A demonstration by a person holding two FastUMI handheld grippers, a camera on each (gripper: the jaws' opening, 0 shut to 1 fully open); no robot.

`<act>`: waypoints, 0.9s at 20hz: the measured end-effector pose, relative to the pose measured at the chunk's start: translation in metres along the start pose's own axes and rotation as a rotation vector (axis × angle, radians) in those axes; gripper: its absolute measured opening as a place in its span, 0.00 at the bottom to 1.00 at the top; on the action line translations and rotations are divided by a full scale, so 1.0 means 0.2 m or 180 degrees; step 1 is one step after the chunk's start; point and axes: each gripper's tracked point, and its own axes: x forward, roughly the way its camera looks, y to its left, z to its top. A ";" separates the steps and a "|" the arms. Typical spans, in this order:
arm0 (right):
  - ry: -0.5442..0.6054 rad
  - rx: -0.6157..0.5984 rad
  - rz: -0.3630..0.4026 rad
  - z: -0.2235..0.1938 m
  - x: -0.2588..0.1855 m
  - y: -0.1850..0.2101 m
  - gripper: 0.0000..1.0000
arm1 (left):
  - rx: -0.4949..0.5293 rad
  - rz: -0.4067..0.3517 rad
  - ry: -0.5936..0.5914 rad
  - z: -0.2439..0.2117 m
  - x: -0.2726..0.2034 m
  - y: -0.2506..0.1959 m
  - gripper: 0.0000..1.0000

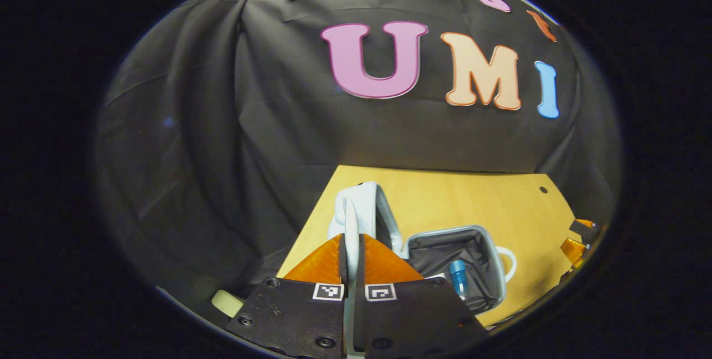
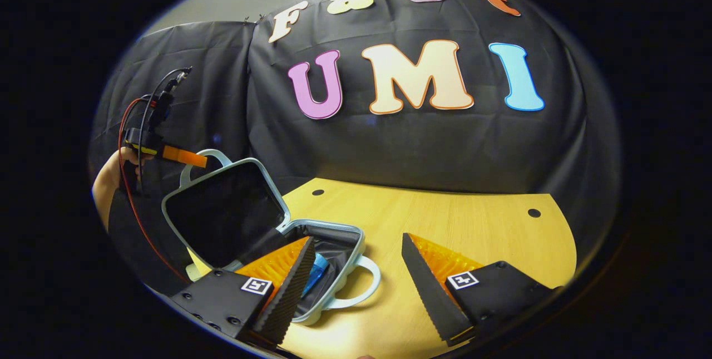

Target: First open the suitcase, pack the skin care products into it, and then close the suitcase.

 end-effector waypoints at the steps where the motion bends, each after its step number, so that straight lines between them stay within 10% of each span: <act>1: -0.0014 0.0016 -0.0004 0.01 -0.01 -0.03 0.98 | 0.0012 -0.0102 -0.0037 0.03 -0.01 -0.10 0.00; 18: -0.0092 0.0023 -0.0417 0.06 -0.26 -0.50 0.98 | 0.0007 -0.1477 0.0444 -0.21 0.15 -1.28 0.01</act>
